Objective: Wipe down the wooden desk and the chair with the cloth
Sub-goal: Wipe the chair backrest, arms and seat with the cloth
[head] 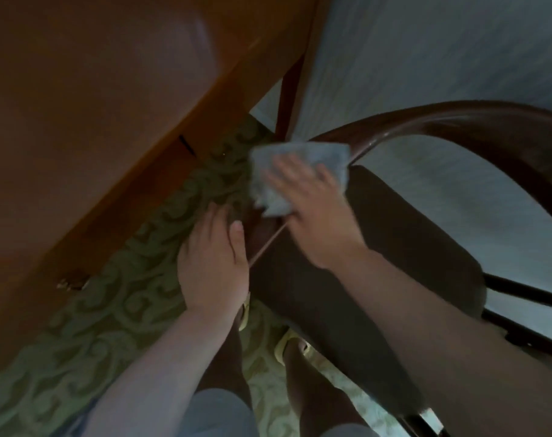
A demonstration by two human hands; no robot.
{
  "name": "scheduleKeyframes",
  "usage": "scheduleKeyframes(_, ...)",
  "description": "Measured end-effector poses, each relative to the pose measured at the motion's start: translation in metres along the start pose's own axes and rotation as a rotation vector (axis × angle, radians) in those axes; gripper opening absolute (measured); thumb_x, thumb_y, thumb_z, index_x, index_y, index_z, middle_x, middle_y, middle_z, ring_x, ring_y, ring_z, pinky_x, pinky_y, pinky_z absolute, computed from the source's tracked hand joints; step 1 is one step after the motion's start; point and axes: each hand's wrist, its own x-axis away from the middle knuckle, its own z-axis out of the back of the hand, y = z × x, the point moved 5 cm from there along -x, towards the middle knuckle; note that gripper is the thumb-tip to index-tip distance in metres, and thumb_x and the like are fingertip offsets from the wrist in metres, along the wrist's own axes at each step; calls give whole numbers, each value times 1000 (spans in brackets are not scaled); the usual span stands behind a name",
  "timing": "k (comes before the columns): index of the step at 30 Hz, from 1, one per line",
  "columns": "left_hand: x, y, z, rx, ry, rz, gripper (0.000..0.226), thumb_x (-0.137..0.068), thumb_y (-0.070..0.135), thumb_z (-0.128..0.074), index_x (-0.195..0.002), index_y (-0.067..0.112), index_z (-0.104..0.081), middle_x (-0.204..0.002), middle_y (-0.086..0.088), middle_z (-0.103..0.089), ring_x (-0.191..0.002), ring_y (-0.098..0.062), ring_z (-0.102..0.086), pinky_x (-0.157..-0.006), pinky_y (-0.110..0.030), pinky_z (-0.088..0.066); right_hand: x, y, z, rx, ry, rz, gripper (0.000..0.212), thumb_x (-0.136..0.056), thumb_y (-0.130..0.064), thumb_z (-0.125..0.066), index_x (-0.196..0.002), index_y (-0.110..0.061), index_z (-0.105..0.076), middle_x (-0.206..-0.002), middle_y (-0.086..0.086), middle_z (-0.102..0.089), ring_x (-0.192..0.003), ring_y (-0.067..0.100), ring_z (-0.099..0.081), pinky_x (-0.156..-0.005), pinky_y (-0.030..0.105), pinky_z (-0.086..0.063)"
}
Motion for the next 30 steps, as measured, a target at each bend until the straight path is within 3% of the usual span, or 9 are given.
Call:
scheduleKeyframes(3,20,-9,1,108,34,134,50,-104,42,-20,-139,20,-48,-147,-2,-45,-134,-20,-41,-109,-37,-33,26,-11,-6,-70,151,-258,64,-91,-12,-47,-151,-26,-29,-161,-6,-19,-150,12,-3,-122,41,-1)
scheduleKeyframes(6,35,-22,-2,449,158,298,40,-103,39,-25,-122,23,-56,-120,2,-62,-112,-16,-56,-92,-21,-43,46,-81,-46,-86,-59,129,65,-85,-18,-44,-149,-21,-36,-158,-3,-28,-148,15,-11,-121,34,4)
scheduleKeyframes(8,45,-32,-7,737,164,459,28,-106,32,-30,-115,25,-56,-101,10,-61,-99,-13,-59,-73,-5,-39,28,-76,-40,-4,-120,349,66,-84,-18,-48,-149,-20,-37,-157,-2,-31,-148,15,-14,-119,31,7)
scheduleKeyframes(13,43,-27,-3,728,138,366,39,-106,32,-24,-130,22,-53,-113,8,-55,-96,4,-53,-78,-2,-37,41,-35,-26,21,30,-25,65,-89,-21,-36,-153,-23,-25,-162,-2,-17,-150,16,-1,-120,42,1)
scheduleKeyframes(17,44,-35,-12,886,181,401,31,-106,33,-26,-111,32,-57,-110,4,-63,-104,-11,-61,-99,-41,-47,68,-79,-54,22,-182,403,69,-85,-21,-40,-153,-22,-27,-161,-3,-19,-150,15,-5,-121,39,1)
scheduleKeyframes(19,42,-36,-12,813,164,398,34,-106,36,-24,-114,30,-56,-111,4,-63,-108,-13,-59,-99,-46,-46,41,-54,-40,138,-154,485,73,-86,-18,-49,-154,-26,-22,-162,-5,-16,-150,15,-5,-121,40,1)
scheduleKeyframes(23,32,-23,-2,312,203,275,48,-104,37,-20,-133,20,-53,-134,-6,-57,-124,-23,-51,-103,-48,-42,40,-13,-17,44,33,-19,65,-91,-19,-37,-154,-24,-23,-162,-3,-14,-150,16,-2,-121,47,-3)
scheduleKeyframes(28,12,3,2,8,131,136,44,-101,36,-26,-130,19,-53,-133,-6,-57,-125,-26,-50,-103,-50,-40,5,-35,-14,88,-149,416,68,-88,-15,-50,-152,-26,-29,-160,-3,-24,-149,15,-10,-117,34,8)
scheduleKeyframes(30,7,8,3,-42,100,115,46,-103,34,-20,-138,20,-47,-143,-6,-50,-134,-25,-42,-111,-47,-31,-25,3,10,132,-13,185,67,-90,-14,-53,-151,-27,-29,-159,-4,-26,-148,14,-13,-118,35,5)
